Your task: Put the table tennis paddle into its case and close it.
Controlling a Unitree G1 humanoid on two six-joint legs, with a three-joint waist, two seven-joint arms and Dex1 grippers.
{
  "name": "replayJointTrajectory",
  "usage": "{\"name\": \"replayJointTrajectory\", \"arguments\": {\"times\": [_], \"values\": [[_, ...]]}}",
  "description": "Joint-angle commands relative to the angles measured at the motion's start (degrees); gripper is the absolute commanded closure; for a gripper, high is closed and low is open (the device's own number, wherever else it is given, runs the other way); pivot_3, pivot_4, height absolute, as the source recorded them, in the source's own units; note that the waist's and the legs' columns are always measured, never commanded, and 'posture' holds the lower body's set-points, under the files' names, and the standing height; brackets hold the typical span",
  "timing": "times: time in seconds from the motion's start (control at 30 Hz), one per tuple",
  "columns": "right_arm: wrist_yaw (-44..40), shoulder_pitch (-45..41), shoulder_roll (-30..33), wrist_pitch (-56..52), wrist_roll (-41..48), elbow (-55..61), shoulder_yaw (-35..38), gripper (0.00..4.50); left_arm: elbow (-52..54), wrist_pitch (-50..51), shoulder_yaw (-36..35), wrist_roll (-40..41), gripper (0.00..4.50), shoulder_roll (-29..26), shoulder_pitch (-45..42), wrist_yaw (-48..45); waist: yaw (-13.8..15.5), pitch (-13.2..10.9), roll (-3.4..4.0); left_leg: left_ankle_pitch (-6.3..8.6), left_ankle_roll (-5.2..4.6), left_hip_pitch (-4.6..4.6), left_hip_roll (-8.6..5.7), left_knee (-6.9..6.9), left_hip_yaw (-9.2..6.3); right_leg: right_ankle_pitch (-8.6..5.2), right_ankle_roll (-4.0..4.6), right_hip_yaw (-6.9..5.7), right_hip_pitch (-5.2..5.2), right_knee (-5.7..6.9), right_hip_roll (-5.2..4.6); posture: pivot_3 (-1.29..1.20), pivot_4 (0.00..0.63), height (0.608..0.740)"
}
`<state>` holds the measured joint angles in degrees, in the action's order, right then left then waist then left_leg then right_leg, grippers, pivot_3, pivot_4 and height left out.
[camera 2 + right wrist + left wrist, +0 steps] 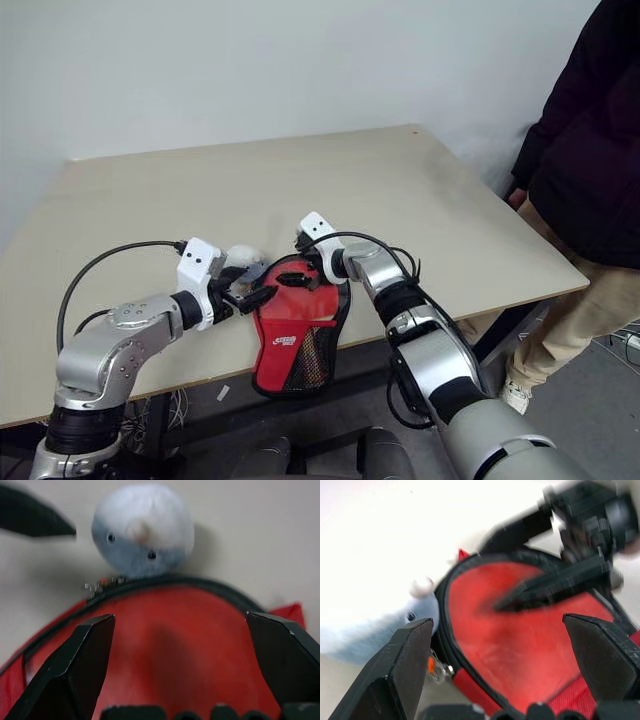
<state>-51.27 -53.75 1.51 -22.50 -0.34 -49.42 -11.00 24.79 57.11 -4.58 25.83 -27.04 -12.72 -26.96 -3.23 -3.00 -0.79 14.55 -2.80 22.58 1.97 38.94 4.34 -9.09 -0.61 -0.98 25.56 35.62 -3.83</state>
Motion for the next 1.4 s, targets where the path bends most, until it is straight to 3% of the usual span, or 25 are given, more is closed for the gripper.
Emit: {"name": "replayJointTrajectory", "arguments": {"times": [0.03,0.33,0.9,1.4], "values": [[-0.7,1.3,1.0,-2.5,0.5,7.5,-0.8,0.0,0.9,0.6,-3.3,2.9,0.05,-1.8,-1.9,-1.7,0.0,0.0,0.0,0.0,0.0,0.0,0.0,0.0,0.0,0.0,0.0,0.0,0.0,0.0,0.0,0.0,0.0,0.74],[-0.8,5.7,2.4,-8.2,1.5,18.0,-2.7,0.0,-7.8,-1.4,-4.8,-0.6,0.05,-3.5,-4.6,2.3,0.0,0.0,0.0,-0.02,0.18,-0.02,0.0,-0.01,-0.02,0.0,0.01,-0.02,0.0,0.03,0.01,0.0,0.0,0.74],[2.5,13.0,2.4,-12.5,1.5,27.3,-6.5,0.0,-13.0,0.2,-0.9,-5.8,0.05,7.1,-10.3,14.0,0.3,0.0,-0.03,0.03,0.33,-0.01,-0.03,-0.02,-0.05,0.02,-0.01,-0.04,-0.01,0.03,-0.01,0.0,0.0,0.74],[4.8,15.4,1.8,-14.5,1.9,29.1,-7.7,0.0,-17.7,-1.3,-1.5,-11.0,0.05,8.4,-16.6,20.3,0.3,0.0,-0.05,0.03,0.33,-0.02,-0.03,0.0,-0.08,0.02,-0.02,-0.06,-0.03,0.03,-0.01,0.0,0.0,0.74]]}}
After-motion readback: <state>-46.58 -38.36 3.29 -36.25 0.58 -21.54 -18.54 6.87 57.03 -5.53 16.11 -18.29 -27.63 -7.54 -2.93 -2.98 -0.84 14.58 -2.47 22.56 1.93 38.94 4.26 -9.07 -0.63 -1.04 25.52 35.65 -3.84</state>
